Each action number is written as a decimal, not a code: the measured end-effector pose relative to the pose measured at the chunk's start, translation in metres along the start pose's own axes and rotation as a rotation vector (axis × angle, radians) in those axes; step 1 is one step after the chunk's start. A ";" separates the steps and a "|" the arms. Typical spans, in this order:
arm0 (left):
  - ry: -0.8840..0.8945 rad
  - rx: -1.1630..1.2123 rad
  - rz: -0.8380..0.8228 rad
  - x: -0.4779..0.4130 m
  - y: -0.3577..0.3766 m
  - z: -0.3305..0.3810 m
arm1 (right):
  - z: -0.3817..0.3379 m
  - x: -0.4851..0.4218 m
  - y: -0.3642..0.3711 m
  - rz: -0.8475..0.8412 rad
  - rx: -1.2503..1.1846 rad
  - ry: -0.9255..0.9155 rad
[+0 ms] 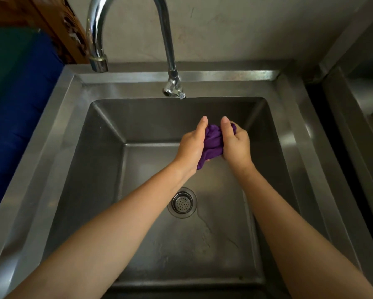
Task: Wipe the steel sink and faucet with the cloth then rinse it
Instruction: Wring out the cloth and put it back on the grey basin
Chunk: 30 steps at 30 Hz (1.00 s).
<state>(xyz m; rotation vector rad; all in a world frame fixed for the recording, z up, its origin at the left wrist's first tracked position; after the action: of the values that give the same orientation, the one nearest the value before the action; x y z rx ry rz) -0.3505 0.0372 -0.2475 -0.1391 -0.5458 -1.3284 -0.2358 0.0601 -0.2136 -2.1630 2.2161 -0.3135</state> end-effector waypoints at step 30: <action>0.390 -0.416 -0.547 0.173 0.132 0.209 | -0.182 0.151 -0.120 -0.352 0.169 0.168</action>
<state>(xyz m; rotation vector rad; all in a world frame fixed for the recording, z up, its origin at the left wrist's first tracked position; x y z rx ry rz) -0.2643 0.0017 0.0391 -0.0676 0.0431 -1.9372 -0.1521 -0.0686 0.0025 -2.5009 1.7874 -0.6891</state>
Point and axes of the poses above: each hand's wrist, its own x-axis away from the middle knuckle, its own y-axis out of the palm, z = x × y, the point moved 10 cm from there along -x, towards the middle knuckle, and after that the axes turned 4 degrees about x, right-handed, at the moved point
